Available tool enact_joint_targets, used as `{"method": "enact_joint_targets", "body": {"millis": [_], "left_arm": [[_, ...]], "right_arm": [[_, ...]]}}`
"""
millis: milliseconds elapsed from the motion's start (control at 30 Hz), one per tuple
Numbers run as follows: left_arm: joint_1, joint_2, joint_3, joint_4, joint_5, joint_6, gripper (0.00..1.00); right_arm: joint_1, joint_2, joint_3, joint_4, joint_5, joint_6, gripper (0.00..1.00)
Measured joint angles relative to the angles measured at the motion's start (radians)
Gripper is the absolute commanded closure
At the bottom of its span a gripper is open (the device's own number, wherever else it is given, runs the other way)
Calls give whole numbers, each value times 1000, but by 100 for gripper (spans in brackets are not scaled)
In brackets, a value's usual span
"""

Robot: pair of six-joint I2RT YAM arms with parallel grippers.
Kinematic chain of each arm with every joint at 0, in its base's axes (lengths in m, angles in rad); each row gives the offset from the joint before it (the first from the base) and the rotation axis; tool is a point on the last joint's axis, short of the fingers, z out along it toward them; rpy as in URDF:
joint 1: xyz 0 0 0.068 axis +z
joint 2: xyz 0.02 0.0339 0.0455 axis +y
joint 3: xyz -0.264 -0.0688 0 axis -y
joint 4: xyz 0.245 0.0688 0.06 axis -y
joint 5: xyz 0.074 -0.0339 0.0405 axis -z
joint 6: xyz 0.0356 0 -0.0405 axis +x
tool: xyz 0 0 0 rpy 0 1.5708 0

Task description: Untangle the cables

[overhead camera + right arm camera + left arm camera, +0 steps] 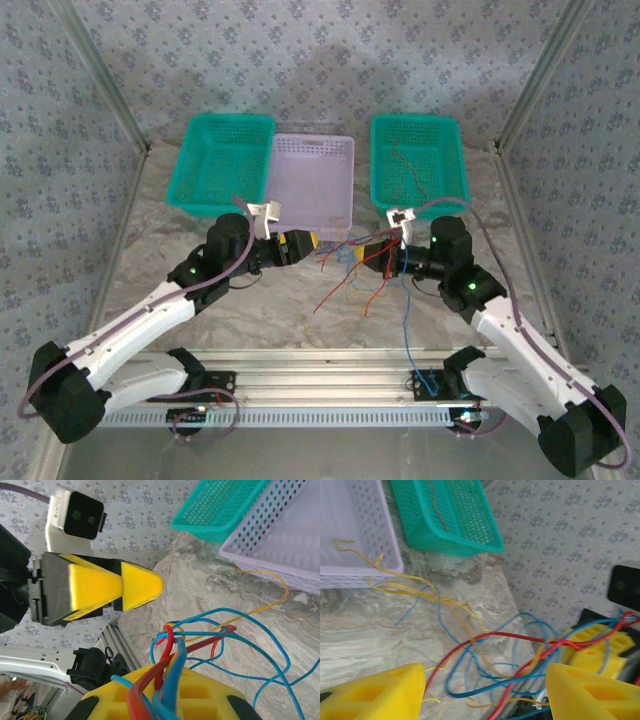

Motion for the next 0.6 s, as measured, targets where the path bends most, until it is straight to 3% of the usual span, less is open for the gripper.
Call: {"method": "enact_joint_targets", "body": {"millis": [233, 433, 600], "left_arm": [[-39, 58, -16, 69, 67, -23, 42], [-77, 114, -17, 75, 88, -15, 53], [-80, 117, -17, 75, 90, 0, 56]], "right_arm": [[37, 101, 7, 74, -7, -1, 100], [48, 111, 15, 101, -7, -4, 100], [56, 124, 21, 117, -10, -4, 100]]}}
